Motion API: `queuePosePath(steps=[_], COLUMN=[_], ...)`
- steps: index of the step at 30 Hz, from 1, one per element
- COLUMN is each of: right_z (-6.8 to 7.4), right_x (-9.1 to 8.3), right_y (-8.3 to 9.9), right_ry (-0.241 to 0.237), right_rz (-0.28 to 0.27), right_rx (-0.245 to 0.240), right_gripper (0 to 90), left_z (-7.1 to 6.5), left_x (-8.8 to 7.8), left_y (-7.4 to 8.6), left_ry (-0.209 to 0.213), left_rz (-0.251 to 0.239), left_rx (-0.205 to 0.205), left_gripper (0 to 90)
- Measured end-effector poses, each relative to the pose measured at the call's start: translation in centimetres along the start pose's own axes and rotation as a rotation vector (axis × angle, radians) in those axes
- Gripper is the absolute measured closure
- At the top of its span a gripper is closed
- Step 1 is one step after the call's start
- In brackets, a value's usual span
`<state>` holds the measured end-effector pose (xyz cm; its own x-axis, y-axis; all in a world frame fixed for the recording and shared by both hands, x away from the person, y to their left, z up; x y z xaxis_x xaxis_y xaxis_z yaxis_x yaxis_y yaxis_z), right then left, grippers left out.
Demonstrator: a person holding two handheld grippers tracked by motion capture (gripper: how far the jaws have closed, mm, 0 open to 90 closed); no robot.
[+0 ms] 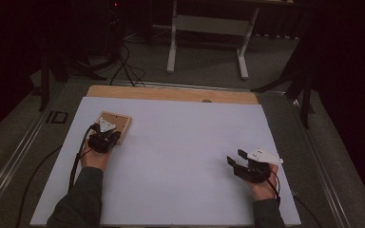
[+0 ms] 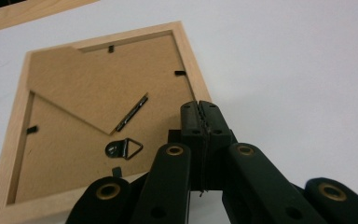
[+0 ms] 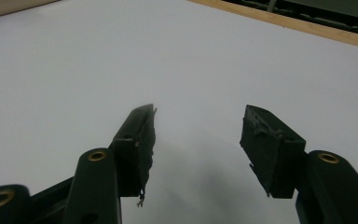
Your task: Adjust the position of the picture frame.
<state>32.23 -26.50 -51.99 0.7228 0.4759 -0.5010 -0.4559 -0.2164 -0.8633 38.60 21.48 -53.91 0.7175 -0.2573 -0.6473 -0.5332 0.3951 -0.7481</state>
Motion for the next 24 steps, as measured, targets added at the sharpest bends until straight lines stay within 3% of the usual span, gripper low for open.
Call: queuePosePath(steps=[13,24], right_z=[0.0,0.1], right_x=[0.1,0.1], right_y=[0.0,0.0], right_ry=[-0.002,-0.004], right_rz=[0.001,0.002], right_rx=[-0.001,-0.006], right_gripper=[43.6,43.7], left_z=[-2.4,-6.4], left_x=[0.7,2.2], left_y=[-1.2,-3.4], left_ry=[0.050,0.094], left_rz=[-0.006,-0.002], left_rx=[0.008,0.026], left_gripper=[89.8,89.9])
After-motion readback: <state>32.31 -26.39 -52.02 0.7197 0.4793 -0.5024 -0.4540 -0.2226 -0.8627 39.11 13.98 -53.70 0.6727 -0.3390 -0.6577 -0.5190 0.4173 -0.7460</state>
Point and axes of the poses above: each handheld gripper's, and its own axes: x roughly forward along the jaws, y roughly out of its underside, z roughly to its left, the point moved 3 cm from there along x, roughly forward along the jaws, and after that the axes turned 6 degrees about x, right-handed, at the moved point
